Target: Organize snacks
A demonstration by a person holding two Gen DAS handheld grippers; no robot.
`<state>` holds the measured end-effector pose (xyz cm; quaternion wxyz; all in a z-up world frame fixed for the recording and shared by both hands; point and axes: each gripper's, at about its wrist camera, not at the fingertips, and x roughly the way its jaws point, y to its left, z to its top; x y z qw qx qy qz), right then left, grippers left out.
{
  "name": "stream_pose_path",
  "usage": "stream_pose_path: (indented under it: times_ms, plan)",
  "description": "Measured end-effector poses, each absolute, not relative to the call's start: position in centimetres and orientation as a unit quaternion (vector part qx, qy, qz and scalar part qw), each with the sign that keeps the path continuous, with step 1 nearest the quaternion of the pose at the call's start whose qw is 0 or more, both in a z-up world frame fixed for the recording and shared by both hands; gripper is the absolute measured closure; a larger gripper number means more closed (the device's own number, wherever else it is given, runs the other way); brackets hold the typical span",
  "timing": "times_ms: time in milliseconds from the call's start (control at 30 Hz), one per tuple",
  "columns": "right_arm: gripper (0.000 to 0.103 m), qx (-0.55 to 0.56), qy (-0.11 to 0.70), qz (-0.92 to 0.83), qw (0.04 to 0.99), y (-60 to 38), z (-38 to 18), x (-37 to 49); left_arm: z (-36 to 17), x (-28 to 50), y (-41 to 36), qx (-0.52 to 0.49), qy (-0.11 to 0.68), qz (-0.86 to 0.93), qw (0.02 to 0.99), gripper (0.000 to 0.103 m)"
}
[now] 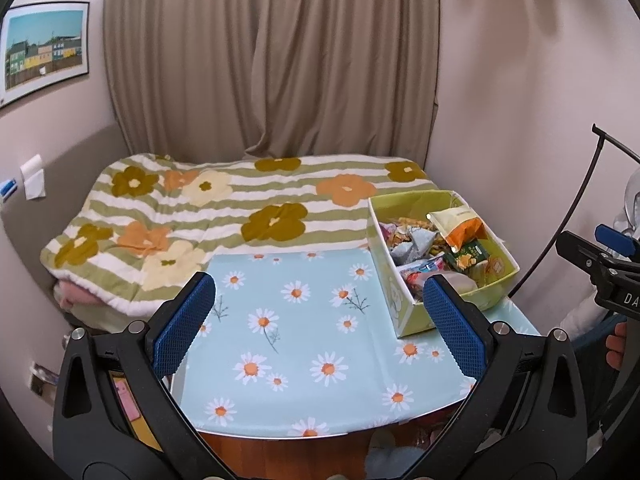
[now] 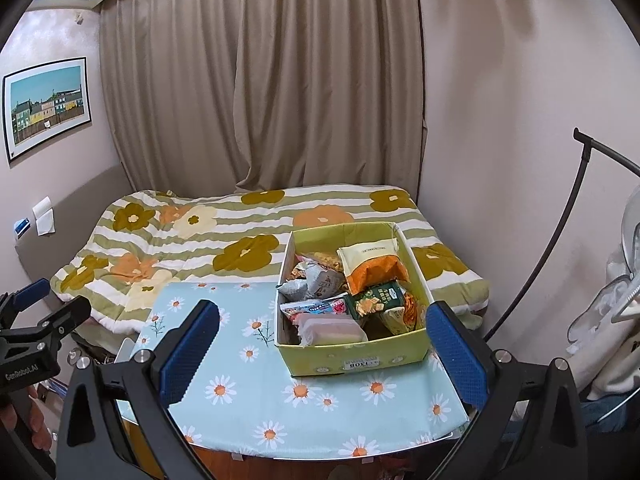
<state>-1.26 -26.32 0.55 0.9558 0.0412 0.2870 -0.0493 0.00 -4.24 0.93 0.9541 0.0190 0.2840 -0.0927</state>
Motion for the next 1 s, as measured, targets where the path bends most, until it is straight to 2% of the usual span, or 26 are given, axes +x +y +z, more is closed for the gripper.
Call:
stream_pose_path:
  times_ms: [1000]
  plan:
    - [0.000,0.035,0.289,-0.049,0.956,-25.6,0.8,-0.2,0.8,1.3,-4.4,0.015,0.283,-0.091,0.955,0.000]
